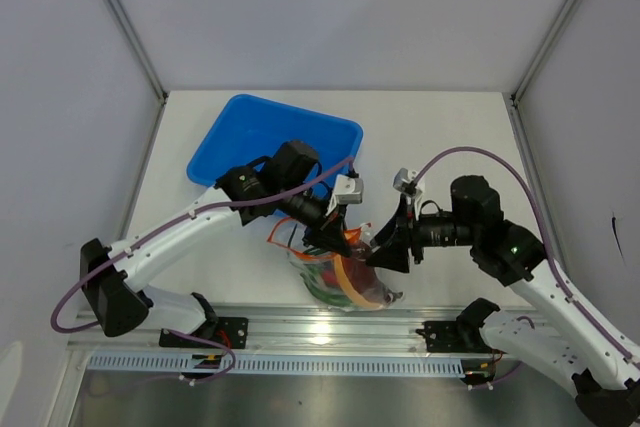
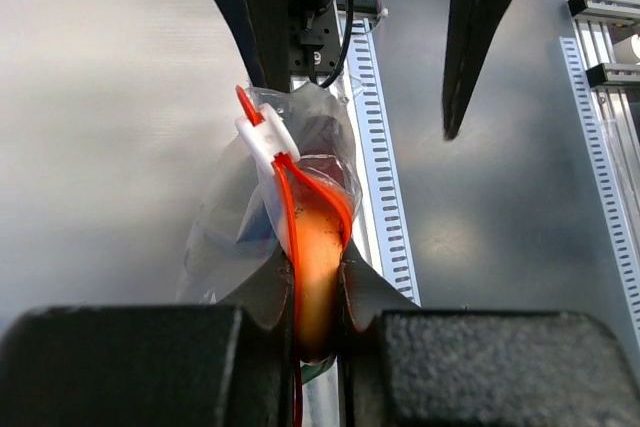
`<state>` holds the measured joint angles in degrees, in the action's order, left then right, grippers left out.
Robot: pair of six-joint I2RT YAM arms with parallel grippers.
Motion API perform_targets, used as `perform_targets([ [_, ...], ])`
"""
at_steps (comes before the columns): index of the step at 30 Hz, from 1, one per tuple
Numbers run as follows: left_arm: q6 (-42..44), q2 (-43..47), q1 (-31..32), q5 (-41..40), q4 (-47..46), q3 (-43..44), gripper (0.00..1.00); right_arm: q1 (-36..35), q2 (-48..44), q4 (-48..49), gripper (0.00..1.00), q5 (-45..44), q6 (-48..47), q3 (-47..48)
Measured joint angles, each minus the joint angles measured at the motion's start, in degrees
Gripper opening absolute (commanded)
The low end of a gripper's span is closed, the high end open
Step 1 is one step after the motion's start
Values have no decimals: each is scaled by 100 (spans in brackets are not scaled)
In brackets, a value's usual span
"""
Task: Place the food in the zip-top bag and seal the zipper
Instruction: Adjust the zipper food storage bag at the center of the board.
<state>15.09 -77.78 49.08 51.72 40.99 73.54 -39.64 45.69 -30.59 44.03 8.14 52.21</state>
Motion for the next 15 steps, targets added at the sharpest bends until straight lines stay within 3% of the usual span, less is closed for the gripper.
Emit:
perform_targets([
  [10,42,208,-26,0,-177,-267,0,879,-61,1141,59,951,931,-389],
  [15,39,319,-24,59,-284,-273,1,892,221,1613,50,1226,1191,-435],
])
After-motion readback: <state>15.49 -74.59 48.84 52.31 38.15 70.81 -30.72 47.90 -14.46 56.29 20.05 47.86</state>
